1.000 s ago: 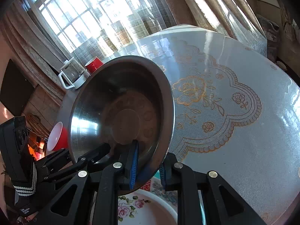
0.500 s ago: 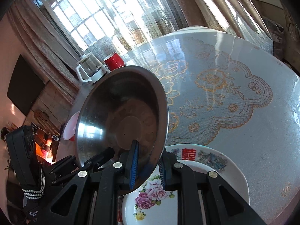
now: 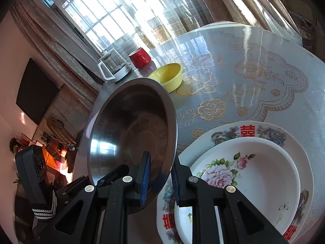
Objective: Organize plates and bowls
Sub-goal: 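Lift the steel bowl and carry it away from the plate stack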
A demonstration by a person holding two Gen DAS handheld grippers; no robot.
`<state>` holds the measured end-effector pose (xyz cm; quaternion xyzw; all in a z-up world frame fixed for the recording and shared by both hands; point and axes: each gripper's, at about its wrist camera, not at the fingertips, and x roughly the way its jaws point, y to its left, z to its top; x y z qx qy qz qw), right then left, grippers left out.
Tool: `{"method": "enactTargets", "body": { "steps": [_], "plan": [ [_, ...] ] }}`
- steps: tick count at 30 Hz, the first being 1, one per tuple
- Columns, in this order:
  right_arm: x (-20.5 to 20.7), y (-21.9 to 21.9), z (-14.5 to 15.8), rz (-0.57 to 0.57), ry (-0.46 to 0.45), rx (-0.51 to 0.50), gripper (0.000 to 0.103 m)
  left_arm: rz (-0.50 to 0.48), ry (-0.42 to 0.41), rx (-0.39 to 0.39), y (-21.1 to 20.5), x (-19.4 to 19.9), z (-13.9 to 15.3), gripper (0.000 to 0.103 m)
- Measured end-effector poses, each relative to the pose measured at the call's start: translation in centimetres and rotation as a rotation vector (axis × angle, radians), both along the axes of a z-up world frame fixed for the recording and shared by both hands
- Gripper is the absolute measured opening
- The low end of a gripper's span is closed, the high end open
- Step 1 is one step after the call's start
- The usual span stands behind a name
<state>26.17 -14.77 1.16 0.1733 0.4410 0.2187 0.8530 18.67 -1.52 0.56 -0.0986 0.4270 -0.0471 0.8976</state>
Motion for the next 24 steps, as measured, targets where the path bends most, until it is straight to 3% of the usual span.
{"method": "enactTargets", "body": {
  "steps": [24],
  "plan": [
    [-2.1,5.5,-3.4,0.126,0.122,-0.024,0.021,0.089,0.079,-0.014,5.1,-6.3,-2.7,0.031]
  ]
}}
